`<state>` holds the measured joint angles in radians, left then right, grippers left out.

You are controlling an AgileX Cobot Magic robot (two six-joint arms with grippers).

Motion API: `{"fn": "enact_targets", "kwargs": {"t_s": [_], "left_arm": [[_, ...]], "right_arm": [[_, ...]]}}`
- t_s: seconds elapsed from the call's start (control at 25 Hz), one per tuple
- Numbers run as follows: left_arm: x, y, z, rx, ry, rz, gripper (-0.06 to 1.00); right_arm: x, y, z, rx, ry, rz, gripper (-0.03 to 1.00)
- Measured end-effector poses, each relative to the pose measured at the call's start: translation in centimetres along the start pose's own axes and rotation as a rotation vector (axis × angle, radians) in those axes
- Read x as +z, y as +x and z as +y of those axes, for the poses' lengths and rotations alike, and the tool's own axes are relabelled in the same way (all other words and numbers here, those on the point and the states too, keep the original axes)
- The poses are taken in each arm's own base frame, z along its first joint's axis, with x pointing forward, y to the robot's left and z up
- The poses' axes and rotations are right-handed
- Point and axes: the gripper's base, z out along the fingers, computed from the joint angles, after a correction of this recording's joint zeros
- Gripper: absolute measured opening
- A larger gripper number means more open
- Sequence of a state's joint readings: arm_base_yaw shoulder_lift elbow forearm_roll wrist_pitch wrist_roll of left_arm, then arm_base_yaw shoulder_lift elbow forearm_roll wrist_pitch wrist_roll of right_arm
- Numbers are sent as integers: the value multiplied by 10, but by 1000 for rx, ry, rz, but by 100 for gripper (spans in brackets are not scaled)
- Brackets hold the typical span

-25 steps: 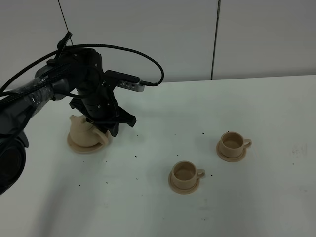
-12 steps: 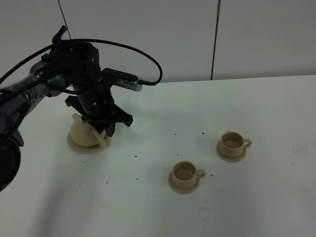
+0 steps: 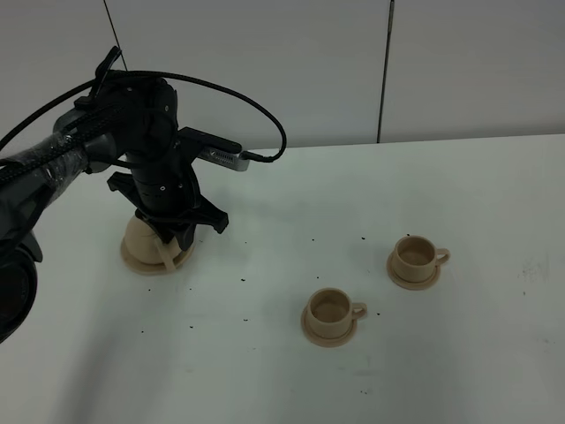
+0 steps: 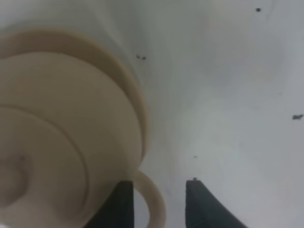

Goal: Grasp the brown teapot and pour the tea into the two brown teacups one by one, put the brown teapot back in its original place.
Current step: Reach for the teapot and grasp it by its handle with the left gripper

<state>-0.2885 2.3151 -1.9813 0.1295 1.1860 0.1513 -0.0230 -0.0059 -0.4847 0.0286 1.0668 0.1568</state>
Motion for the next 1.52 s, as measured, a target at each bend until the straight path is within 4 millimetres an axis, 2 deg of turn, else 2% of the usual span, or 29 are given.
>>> {"fn": "enact_targets", "kwargs": {"t_s": [0.96, 1.52], "left_arm": [[-1, 2, 10, 0, -24, 2, 34], [-3, 0, 4, 24, 55, -20, 34]], "right_arm": [[0, 0, 0, 0, 0, 0, 24], [0, 0, 0, 0, 0, 0, 24]]}}
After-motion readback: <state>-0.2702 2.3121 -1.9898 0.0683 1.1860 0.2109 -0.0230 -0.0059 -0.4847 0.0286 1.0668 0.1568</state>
